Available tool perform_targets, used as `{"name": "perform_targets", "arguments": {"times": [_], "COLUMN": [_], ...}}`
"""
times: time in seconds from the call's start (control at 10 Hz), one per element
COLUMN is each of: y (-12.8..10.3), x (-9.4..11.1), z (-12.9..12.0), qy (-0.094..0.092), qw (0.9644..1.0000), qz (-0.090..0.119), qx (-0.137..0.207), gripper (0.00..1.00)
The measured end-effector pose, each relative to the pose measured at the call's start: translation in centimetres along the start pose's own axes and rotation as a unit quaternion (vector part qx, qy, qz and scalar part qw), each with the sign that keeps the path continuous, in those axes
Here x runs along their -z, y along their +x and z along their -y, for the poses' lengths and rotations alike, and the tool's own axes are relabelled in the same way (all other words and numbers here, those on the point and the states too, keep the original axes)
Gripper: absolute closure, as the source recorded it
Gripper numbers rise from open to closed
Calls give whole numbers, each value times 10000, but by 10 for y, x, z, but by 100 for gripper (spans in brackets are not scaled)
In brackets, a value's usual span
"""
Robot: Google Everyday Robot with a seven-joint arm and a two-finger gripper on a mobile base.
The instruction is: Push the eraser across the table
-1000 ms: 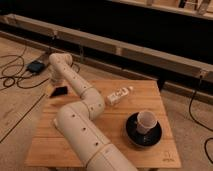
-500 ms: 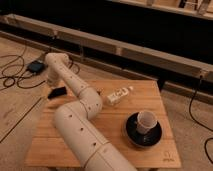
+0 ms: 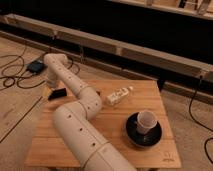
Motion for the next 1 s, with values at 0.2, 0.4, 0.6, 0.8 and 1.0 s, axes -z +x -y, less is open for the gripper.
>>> {"name": "perform_targets", "arguments": {"times": [0.2, 0.4, 0.6, 0.8, 1.0], "y": [3, 4, 5, 6, 6], "x": [0, 0, 2, 2, 3], "z": [-2, -4, -6, -9, -11], "qy": [-48, -84, -125, -177, -217], "qw": [10000, 9999, 9999, 9998, 9997], "qz": [-48, -71, -77, -90, -106], "qx": [3, 13, 29, 54, 79], "gripper": [20, 20, 20, 20, 20]}}
